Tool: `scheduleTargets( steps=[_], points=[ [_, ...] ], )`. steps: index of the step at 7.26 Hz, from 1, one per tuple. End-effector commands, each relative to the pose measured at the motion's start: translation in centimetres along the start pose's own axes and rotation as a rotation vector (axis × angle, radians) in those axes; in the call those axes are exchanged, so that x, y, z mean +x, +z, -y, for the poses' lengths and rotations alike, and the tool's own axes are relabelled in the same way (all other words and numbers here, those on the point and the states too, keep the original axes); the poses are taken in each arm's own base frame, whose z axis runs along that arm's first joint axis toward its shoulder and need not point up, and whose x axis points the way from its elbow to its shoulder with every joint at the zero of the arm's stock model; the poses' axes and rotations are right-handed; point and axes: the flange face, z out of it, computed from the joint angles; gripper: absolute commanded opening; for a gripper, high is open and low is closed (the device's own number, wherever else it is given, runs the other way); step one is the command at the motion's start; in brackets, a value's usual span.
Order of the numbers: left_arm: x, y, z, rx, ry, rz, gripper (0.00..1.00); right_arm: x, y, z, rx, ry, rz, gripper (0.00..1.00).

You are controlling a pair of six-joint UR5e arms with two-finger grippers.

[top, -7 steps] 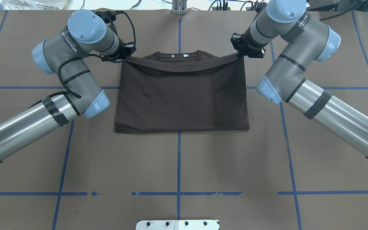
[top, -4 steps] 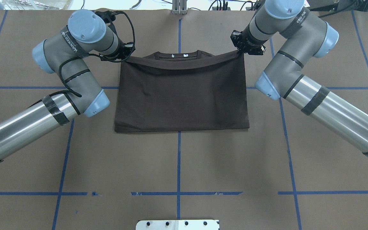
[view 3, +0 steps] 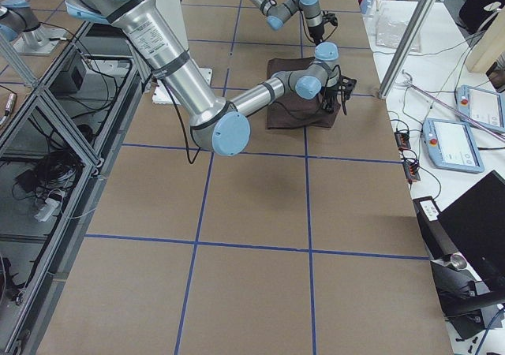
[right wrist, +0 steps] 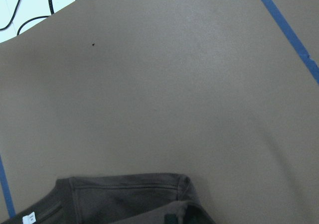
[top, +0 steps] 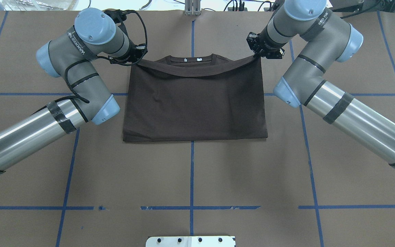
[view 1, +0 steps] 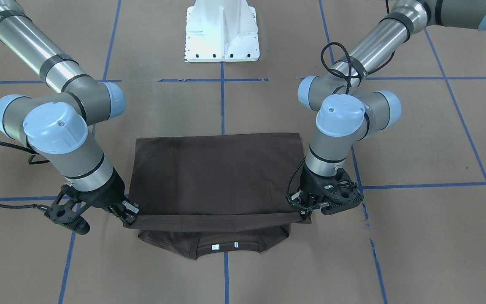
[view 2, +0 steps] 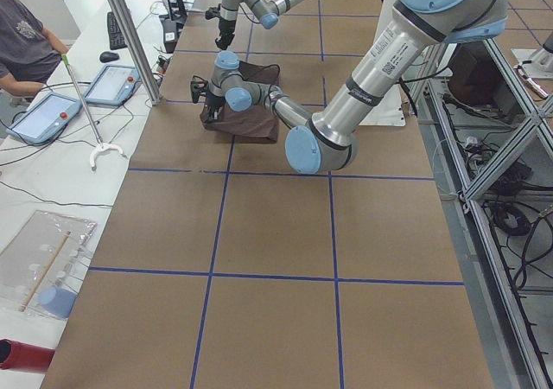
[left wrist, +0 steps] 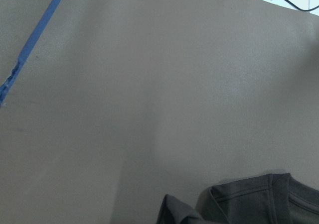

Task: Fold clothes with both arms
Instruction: 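Lay the held hem along the collar edge with both grippers, then open both grippers at the collar and move the right gripper to the shirt's side edge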

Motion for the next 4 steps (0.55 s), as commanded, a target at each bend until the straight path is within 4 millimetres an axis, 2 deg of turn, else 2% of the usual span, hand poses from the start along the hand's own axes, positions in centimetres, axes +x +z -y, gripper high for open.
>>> scheduleTargets(
  steps=[1, 3, 4],
  points=[
    [0.1, -0.1, 0.3, 0.027, 0.001, 0.002, 1.00, 0.8, 0.4, 0.1, 0.000, -0.015, 0.000, 1.00],
    [0.4, -0.6, 0.2, 0.021, 0.003, -0.008, 1.00, 0.7, -1.1, -0.6, -0.018, -0.028, 0.033, 1.00],
    [0.9, -1.3, 0.1, 0.023, 0.004, -0.021, 1.00, 2.9, -2.3, -4.2, -0.047, -0.053, 0.060, 1.00]
  ],
)
